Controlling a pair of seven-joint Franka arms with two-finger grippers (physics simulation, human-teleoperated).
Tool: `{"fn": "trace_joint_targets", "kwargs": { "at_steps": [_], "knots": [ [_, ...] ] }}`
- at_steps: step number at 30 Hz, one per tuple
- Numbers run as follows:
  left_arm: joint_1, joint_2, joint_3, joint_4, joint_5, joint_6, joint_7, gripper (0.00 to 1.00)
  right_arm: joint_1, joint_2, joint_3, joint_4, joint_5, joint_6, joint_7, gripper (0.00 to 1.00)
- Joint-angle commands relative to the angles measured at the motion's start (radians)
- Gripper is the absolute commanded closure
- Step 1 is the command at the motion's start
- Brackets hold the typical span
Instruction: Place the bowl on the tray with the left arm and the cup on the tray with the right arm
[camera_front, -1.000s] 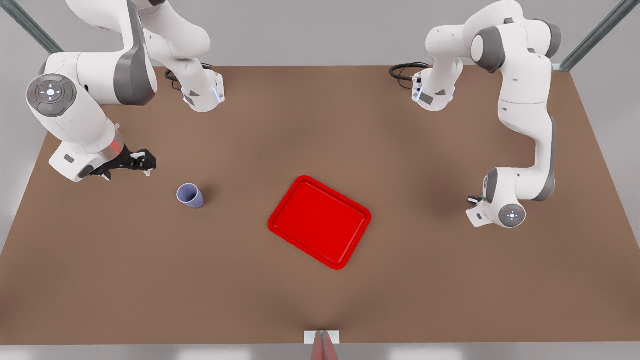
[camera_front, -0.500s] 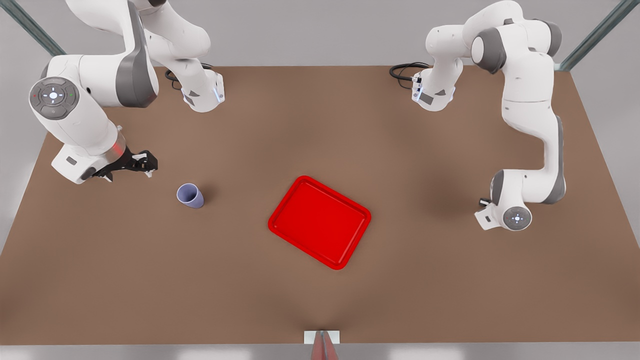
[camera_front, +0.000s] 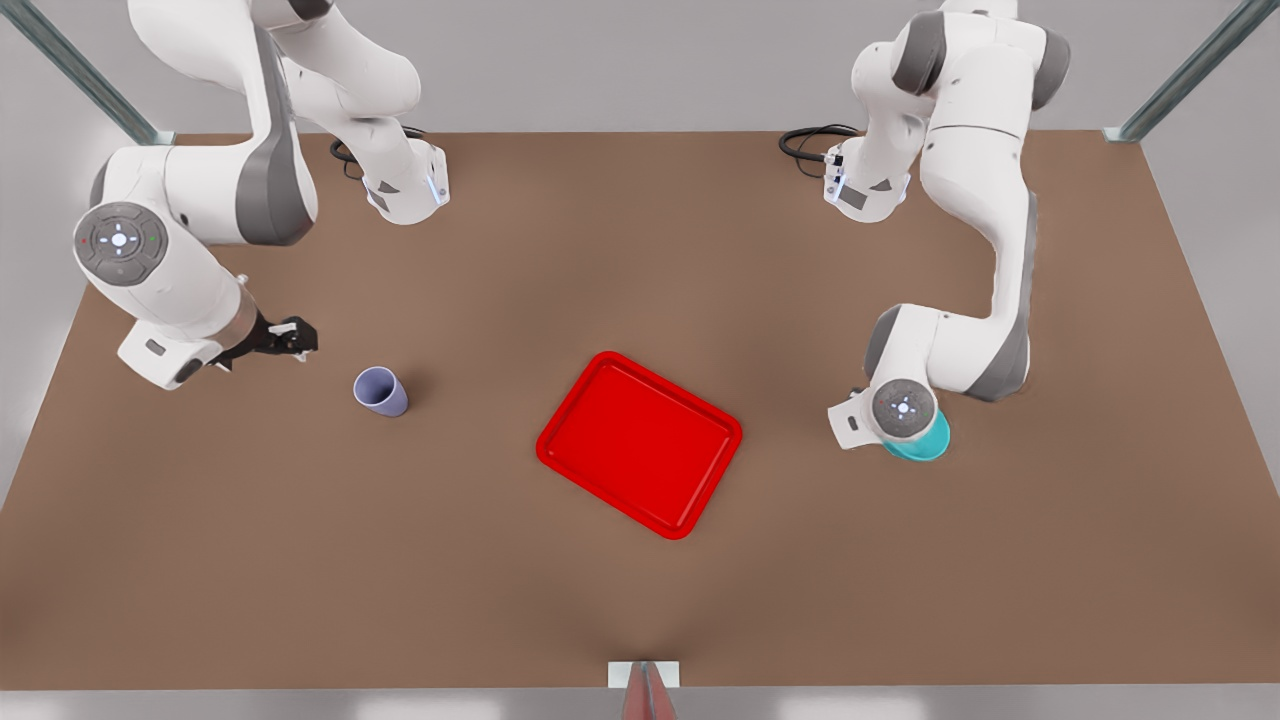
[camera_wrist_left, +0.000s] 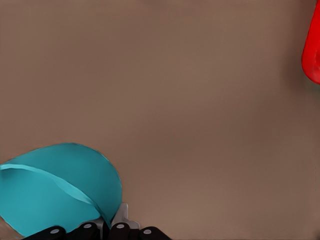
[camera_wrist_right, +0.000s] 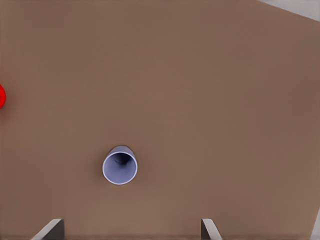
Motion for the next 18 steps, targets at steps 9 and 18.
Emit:
{"fn": "trace_joint_targets", "kwargs": {
  "at_steps": [9, 18],
  "knots": [
    [-0.328, 0.225, 0.013, 0.284, -0.240, 0.033, -0.243, 0.72, -0.047, 0.042, 0.000, -0.052, 0.005, 0.055, 0.000, 0.00],
    [-0.500, 0.379, 0.133, 0.478, -0.314, 0.104, -0.337, 0.72, -0.105, 0.045, 0.000, -0.563, 0.100, 0.565, 0.000, 0.00]
  ]
}}
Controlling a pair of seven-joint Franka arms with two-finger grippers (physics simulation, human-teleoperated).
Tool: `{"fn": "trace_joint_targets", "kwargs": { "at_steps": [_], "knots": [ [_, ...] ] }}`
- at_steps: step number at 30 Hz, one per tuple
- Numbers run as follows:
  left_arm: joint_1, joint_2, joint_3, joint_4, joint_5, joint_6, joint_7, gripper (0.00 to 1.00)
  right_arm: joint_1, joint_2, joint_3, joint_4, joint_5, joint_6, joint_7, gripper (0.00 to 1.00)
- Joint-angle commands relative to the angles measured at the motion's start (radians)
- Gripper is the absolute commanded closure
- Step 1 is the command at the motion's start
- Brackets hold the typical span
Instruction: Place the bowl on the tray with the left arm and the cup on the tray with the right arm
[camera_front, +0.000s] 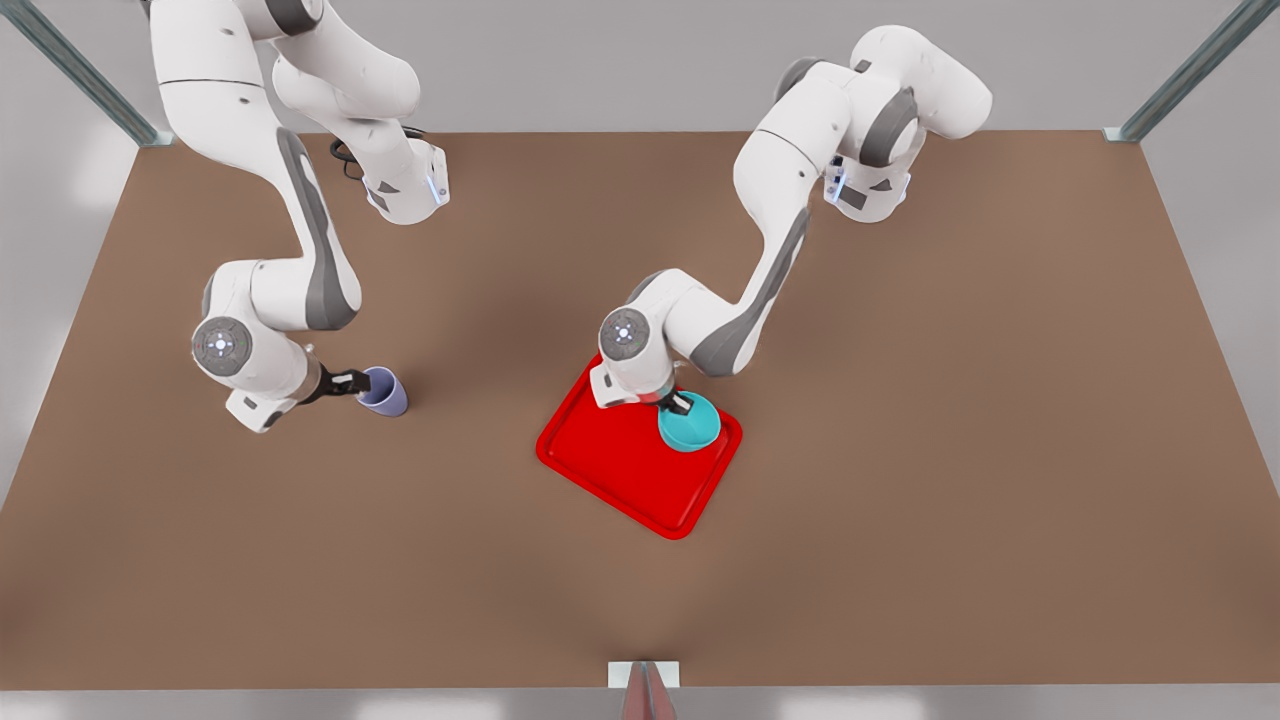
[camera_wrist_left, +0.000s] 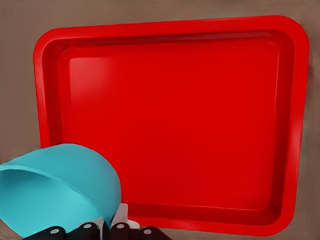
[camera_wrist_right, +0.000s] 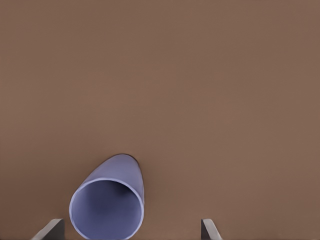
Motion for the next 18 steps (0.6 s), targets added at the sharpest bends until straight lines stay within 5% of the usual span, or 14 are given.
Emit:
{"fn": "trace_joint_targets", "kwargs": {
  "at_steps": [1, 8, 9, 11, 18],
  "knots": [
    [-0.002, 0.003, 0.004, 0.002, -0.101, 0.008, 0.002, 0.72, 0.000, 0.001, 0.000, -0.007, 0.000, 0.004, 0.000, 0.00],
    [-0.024, 0.096, 0.071, 0.034, -0.101, 0.077, 0.005, 0.70, -0.020, 0.039, 0.000, -0.038, 0.000, 0.064, -0.002, 0.00],
    [-0.033, 0.112, 0.068, 0.034, -0.101, 0.108, 0.000, 0.61, -0.021, 0.039, 0.000, -0.053, 0.000, 0.075, -0.002, 0.00],
    [-0.036, 0.127, 0.068, 0.048, -0.101, 0.109, -0.023, 0.00, -0.023, 0.047, 0.000, -0.059, 0.000, 0.084, -0.002, 0.00],
    [-0.020, -0.077, 0.077, 0.004, -0.153, -0.021, -0.066, 0.00, -0.024, 0.057, 0.000, -0.073, 0.000, 0.084, -0.002, 0.00]
  ]
}}
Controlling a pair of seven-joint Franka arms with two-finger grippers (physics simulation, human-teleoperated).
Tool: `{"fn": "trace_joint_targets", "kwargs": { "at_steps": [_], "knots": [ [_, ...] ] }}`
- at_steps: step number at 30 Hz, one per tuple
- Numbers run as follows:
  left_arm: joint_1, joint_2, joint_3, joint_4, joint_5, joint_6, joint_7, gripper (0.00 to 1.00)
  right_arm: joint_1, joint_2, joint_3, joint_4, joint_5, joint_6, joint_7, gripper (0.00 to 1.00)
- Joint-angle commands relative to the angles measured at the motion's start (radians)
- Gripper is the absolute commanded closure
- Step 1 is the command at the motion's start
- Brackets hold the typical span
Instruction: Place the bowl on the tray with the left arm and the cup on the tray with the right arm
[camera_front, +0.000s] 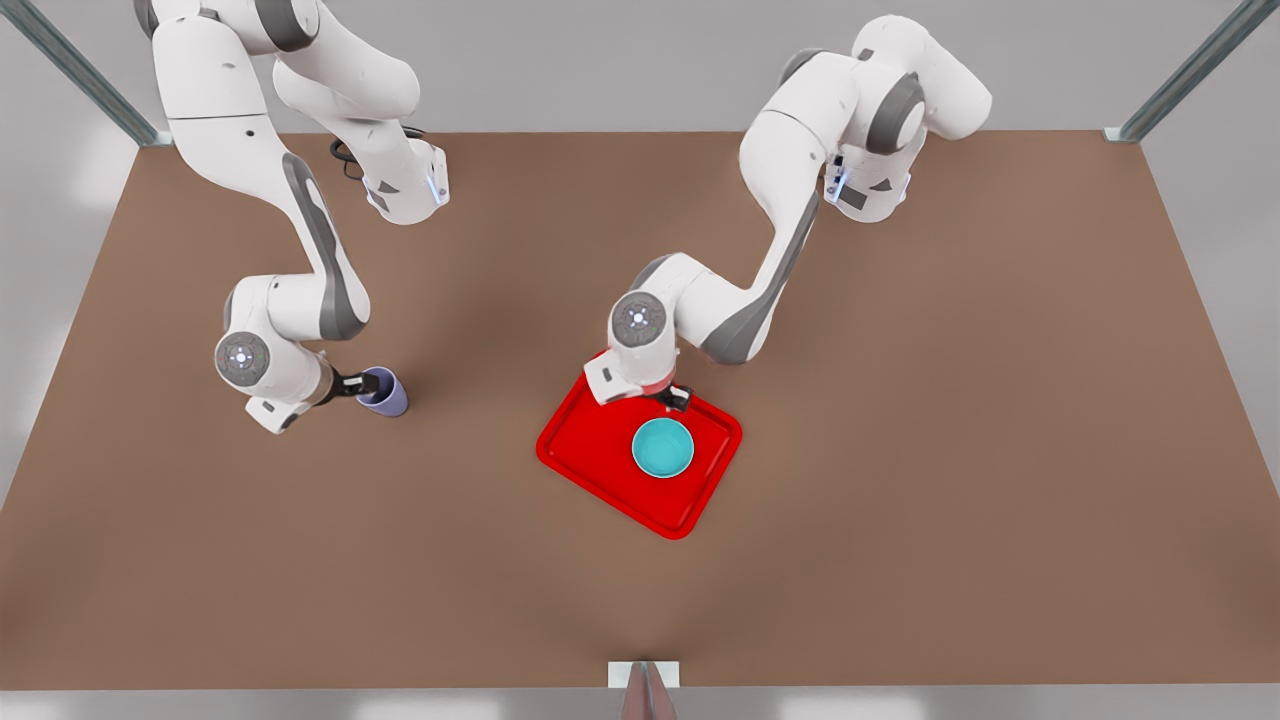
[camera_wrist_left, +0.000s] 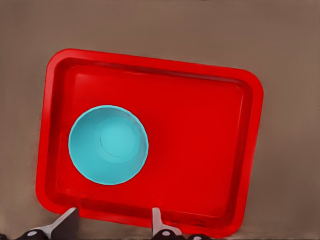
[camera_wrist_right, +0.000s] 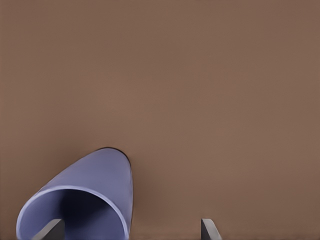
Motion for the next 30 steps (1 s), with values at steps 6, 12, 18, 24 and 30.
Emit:
{"fn": "trace_joint_targets", "kwargs": {
  "at_steps": [6, 12, 18, 24, 30],
  "knots": [
    [0.458, -0.508, -0.009, -0.183, 0.111, -0.269, 0.119, 0.00, -0.001, 0.017, 0.000, -0.008, 0.000, 0.000, -0.002, 0.00],
    [0.870, -0.675, -0.178, -0.348, 0.113, -0.310, 0.290, 0.00, 0.000, 0.042, 0.000, -0.005, 0.000, 0.003, -0.002, 0.00],
    [0.853, -0.662, -0.190, -0.342, 0.153, -0.315, 0.247, 0.00, 0.002, 0.069, 0.000, 0.001, 0.002, 0.008, 0.000, 0.16],
    [0.857, -0.671, -0.194, -0.309, 0.154, -0.298, 0.244, 0.00, 0.005, 0.088, 0.000, 0.021, 0.005, 0.003, 0.003, 0.75],
    [0.853, -0.663, -0.195, -0.308, 0.154, -0.250, 0.240, 0.00, 0.014, 0.092, 0.000, 0.023, 0.005, 0.006, 0.009, 0.79]
  ]
}}
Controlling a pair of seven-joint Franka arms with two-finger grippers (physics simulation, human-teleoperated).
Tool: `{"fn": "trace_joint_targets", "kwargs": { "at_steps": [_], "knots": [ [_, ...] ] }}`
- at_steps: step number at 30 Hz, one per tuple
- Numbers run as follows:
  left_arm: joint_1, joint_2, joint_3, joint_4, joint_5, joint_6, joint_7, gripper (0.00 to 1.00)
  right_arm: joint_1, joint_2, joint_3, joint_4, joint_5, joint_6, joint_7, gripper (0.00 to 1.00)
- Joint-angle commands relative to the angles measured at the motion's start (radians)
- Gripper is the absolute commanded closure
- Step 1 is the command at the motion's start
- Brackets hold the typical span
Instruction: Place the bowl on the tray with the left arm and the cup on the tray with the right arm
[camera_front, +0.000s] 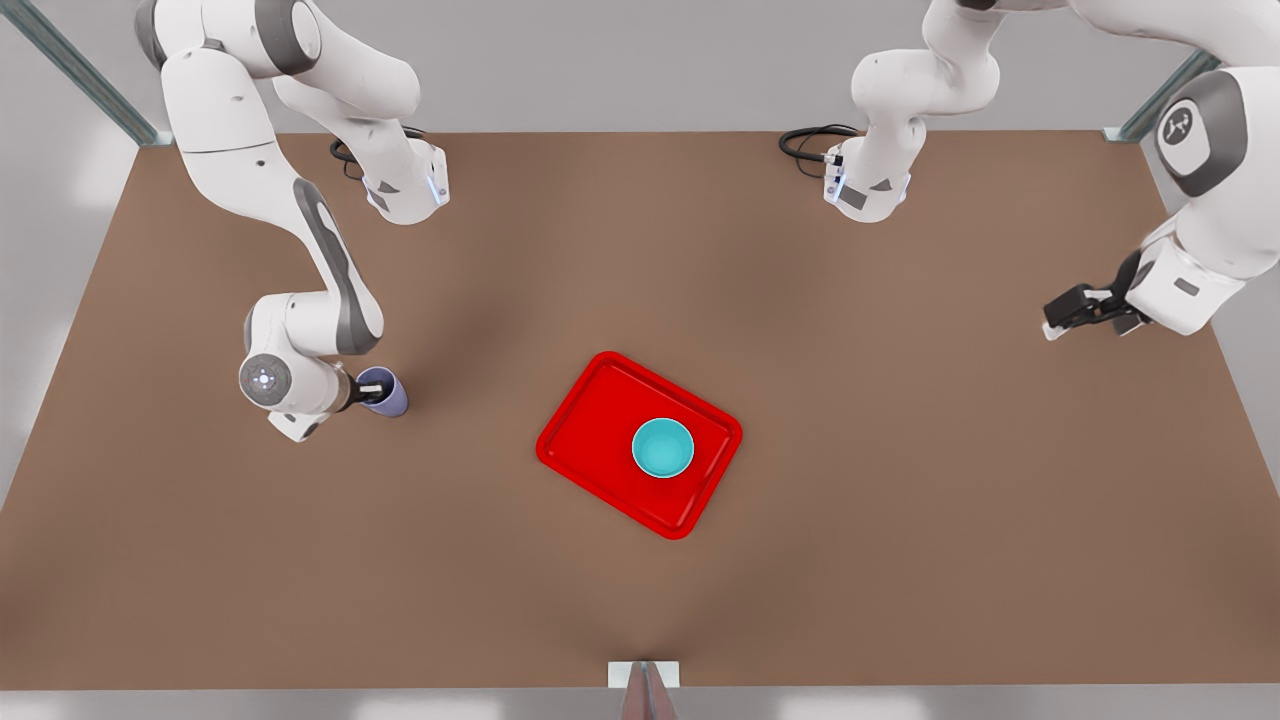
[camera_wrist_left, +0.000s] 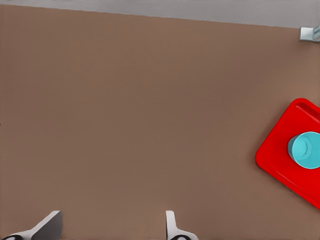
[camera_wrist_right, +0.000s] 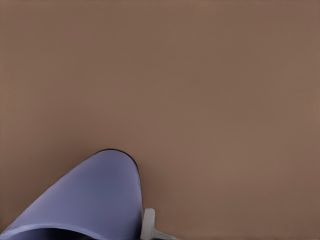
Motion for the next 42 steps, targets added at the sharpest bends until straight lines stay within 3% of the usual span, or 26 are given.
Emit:
{"fn": "trace_joint_targets", "kwargs": {
  "at_steps": [1, 17, 21, 27, 28, 32, 42],
  "knots": [
    [-0.001, 0.000, 0.002, 0.009, 0.000, 0.008, 0.000, 0.00, 0.000, 0.001, 0.000, 0.000, -0.001, 0.000, -0.002, 0.79],
    [0.028, 0.034, 0.014, -0.034, 0.086, 0.028, -0.002, 0.00, -0.003, -0.009, 0.032, 0.051, 0.002, -0.020, 0.005, 0.79],
    [0.026, 0.040, 0.009, -0.034, 0.086, 0.038, -0.002, 0.00, 0.029, 0.036, 0.144, 0.208, 0.011, -0.110, 0.008, 0.79],
    [0.023, 0.045, 0.009, -0.034, 0.086, 0.039, -0.002, 0.00, 0.349, 0.243, 0.132, 0.580, 0.107, -0.198, 0.127, 0.79],
    [0.022, 0.048, 0.009, -0.034, 0.086, 0.041, -0.002, 0.00, 0.409, 0.280, 0.109, 0.643, 0.110, -0.213, 0.169, 0.79],
    [0.002, 0.055, 0.006, -0.033, 0.083, 0.039, -0.011, 0.00, 0.675, 0.384, -0.126, 0.816, 0.268, -0.256, 0.227, 0.79],
    [0.005, 0.059, 0.008, -0.033, 0.084, 0.041, -0.011, 0.00, 0.708, 0.461, -0.150, 0.818, 0.268, -0.235, 0.244, 0.79]
  ]
}}
